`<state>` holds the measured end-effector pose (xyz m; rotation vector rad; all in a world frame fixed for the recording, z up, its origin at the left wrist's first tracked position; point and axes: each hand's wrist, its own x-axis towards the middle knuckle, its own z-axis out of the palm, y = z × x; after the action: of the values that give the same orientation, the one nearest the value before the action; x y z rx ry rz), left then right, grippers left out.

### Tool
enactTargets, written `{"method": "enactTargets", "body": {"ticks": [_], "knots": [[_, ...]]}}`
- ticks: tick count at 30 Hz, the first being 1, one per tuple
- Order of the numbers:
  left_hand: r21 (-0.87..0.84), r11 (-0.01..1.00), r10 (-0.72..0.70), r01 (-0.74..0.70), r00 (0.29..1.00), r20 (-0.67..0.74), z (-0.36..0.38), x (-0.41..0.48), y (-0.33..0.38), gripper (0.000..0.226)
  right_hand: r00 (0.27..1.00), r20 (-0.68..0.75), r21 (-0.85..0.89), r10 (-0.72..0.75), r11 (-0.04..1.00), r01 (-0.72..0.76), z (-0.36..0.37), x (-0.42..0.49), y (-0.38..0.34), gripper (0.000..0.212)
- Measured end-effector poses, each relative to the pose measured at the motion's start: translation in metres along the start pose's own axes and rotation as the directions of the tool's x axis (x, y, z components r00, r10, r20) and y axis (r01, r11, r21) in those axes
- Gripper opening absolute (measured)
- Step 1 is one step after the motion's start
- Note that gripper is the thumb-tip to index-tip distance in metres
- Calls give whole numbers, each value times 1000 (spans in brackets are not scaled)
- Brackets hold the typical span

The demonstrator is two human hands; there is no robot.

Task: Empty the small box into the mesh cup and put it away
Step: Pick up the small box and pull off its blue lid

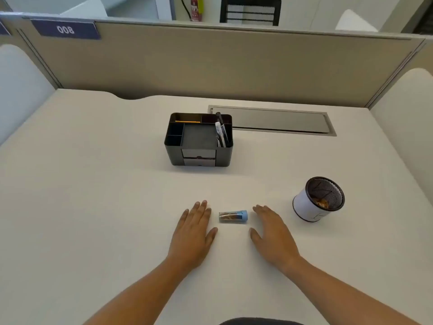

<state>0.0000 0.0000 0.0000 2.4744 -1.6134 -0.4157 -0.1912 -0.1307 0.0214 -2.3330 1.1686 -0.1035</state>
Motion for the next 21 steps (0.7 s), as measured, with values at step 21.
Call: {"method": "enactTargets", "body": {"ticks": [21], "knots": [[-568,804,94,-177,981,-172,-52,-13,40,32,981,154,802,116,565,-192,-57,-13,-46,10]]}}
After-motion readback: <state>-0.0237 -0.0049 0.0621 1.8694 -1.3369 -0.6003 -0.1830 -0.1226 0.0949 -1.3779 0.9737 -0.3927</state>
